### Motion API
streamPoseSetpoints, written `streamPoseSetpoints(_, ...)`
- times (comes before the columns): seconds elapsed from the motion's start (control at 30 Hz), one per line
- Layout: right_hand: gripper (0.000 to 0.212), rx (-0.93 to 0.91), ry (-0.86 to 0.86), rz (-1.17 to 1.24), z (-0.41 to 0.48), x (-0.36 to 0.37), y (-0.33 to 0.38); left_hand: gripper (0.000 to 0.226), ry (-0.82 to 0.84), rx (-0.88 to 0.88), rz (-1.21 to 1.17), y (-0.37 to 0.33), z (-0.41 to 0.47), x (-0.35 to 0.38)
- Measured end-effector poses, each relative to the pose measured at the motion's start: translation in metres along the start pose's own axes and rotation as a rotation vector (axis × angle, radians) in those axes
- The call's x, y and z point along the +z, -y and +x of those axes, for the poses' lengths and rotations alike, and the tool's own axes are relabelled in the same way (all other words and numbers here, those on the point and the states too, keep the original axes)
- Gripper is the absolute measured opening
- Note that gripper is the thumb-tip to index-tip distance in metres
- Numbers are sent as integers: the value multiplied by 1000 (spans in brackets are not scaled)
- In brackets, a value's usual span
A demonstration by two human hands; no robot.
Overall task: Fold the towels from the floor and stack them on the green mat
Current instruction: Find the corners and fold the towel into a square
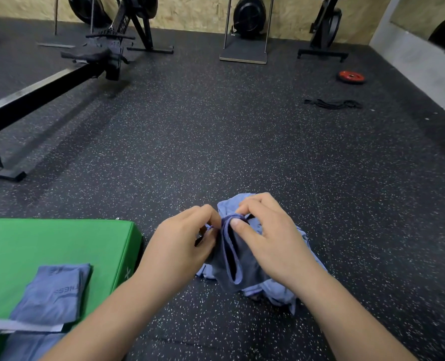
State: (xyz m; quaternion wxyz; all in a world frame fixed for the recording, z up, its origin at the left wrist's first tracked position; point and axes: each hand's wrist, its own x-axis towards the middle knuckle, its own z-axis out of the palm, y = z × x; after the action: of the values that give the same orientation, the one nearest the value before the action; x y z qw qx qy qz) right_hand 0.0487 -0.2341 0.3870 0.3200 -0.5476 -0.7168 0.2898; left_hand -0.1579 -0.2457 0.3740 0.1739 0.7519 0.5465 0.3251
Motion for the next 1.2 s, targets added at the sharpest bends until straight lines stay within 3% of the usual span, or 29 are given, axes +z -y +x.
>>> streamPoseSetpoints(0.13, 13, 31, 25, 10, -2, -3, 0, 7, 34, 31, 30, -5, -2, 2)
streamPoseSetpoints(0.27, 15, 22, 31, 44, -4, -4, 4, 36, 103, 12, 132, -10, -4, 9)
streamPoseSetpoints(0.47, 12, 10, -25, 67, -1, -15, 1, 33, 97, -14, 203, 2, -1, 10)
streamPoseSetpoints(0.7, 10, 8, -117, 32, 5, -30, -10, 27, -21, 75, 12, 12, 11, -11)
streamPoseSetpoints(0.97, 14, 55, -112, -20, 7, -33, -13, 49, -223, -25, -133, 11, 13, -20)
streamPoseSetpoints(1.2, 12, 53, -88, 8, 6, -36, -9, 24, -202, -117, -266, 5, 14, -27)
